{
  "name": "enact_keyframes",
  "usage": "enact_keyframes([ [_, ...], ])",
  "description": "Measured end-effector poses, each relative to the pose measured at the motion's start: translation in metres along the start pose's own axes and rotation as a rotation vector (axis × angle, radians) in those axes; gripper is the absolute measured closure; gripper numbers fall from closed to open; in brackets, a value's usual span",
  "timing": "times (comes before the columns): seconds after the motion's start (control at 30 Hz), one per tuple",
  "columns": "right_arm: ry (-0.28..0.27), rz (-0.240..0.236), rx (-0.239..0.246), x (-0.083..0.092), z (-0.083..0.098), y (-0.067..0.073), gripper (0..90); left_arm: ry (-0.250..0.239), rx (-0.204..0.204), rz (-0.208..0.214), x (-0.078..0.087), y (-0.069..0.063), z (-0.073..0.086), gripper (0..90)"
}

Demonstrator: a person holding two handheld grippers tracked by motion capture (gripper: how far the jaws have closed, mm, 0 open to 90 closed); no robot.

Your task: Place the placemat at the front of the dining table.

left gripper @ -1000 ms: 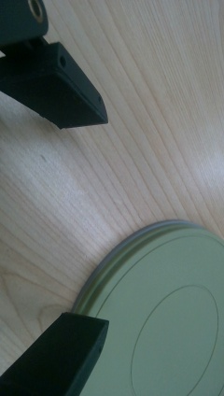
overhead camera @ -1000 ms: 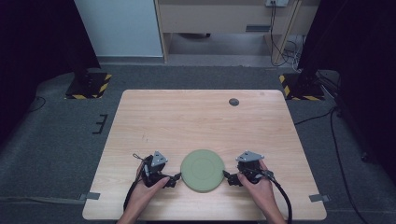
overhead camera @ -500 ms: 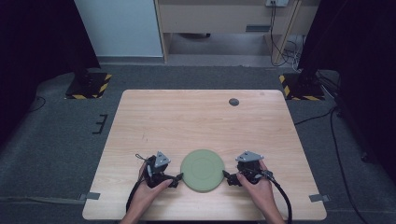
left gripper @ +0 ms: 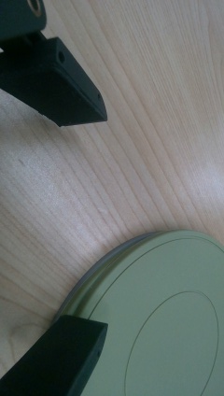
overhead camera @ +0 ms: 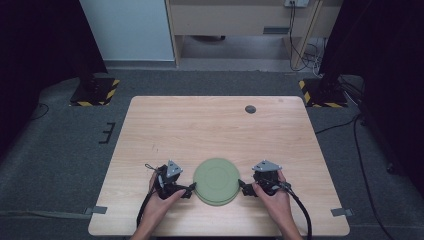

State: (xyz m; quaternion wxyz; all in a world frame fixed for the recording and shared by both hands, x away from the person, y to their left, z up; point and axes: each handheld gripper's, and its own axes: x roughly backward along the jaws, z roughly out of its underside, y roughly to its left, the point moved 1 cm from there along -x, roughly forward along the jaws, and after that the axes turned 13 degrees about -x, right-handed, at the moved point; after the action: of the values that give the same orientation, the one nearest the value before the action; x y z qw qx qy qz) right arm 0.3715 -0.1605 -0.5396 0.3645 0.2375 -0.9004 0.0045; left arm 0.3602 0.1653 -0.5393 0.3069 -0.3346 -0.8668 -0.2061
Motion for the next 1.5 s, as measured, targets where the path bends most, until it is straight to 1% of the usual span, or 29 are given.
enact_keyframes([
  [0.13,-0.002,-0.004,-0.003,0.0001,0.0001,-0.0002,5.0,-0.004,-0.007,-0.001,0.0011,-0.0011,-0.0001,2.7],
  [0.27,0.003,-0.018,0.006,0.0033,0.0005,0.0016,5.8,-0.009,-0.008,0.012,0.002,-0.0028,-0.0006,2.9],
  [0.33,0.004,-0.026,0.006,0.0039,0.001,0.0035,5.9,-0.009,-0.013,0.006,0.0021,-0.0035,-0.001,2.8],
  [0.4,-0.001,-0.018,0.018,0.0038,0.0012,0.0044,6.0,-0.008,-0.015,0.004,0.002,-0.0035,-0.0013,2.5],
  [0.47,0.002,-0.018,0.012,0.0038,0.0012,0.0044,5.1,-0.004,-0.004,0.005,0.0011,-0.0023,-0.001,1.3],
  [0.63,-0.002,-0.007,0.012,0.0025,0.0005,0.0042,4.0,-0.001,-0.003,-0.006,0.0002,-0.002,-0.0019,0.3],
  [0.7,-0.007,0.006,0.009,0.0014,-0.0005,0.0047,3.8,-0.002,-0.001,-0.02,-0.0006,-0.0015,-0.0028,0.4],
  [0.87,-0.017,0.02,0.003,-0.0008,-0.0018,0.0045,3.0,-0.006,0.01,-0.034,-0.0028,0.0007,-0.0037,0.3],
  [0.9,-0.021,0.028,-0.006,-0.0022,-0.0024,0.0043,2.2,-0.01,0.018,-0.038,-0.004,0.002,-0.004,0.3],
  [1.0,-0.023,0.026,-0.015,-0.0033,-0.0027,0.0032,2.2,-0.013,0.022,-0.039,-0.0044,0.003,-0.0039,0.8],
  [1.07,-0.022,0.019,-0.02,-0.0027,-0.0026,0.003,4.8,-0.018,0.015,-0.04,-0.0034,0.0019,-0.004,2.1],
  [1.13,-0.02,0.015,-0.018,-0.002,-0.0023,0.0035,5.6,-0.018,0.012,-0.041,-0.0028,0.0012,-0.0042,3.3],
  [1.17,-0.018,0.014,-0.013,-0.0013,-0.002,0.0043,5.5,-0.024,0.011,-0.034,-0.0021,0.0005,-0.0045,3.3],
  [1.2,-0.013,0.002,-0.002,0.0,-0.0011,0.0065,6.5,-0.025,0.011,-0.028,-0.0019,-0.0001,-0.0048,2.9],
  [1.23,-0.013,0.004,0.002,0.0004,-0.0009,0.0072,6.6,-0.023,0.007,-0.037,-0.0018,-0.0013,-0.0053,2.9],
  [1.37,-0.013,0.003,0.011,0.0005,-0.0007,0.0078,5.8,-0.02,0.014,-0.038,-0.0028,-0.0004,-0.0054,1.4],
  [1.5,-0.018,0.015,0.001,-0.0009,-0.0016,0.0075,4.7,-0.019,0.025,-0.053,-0.0047,0.0002,-0.0067,0.9],
])
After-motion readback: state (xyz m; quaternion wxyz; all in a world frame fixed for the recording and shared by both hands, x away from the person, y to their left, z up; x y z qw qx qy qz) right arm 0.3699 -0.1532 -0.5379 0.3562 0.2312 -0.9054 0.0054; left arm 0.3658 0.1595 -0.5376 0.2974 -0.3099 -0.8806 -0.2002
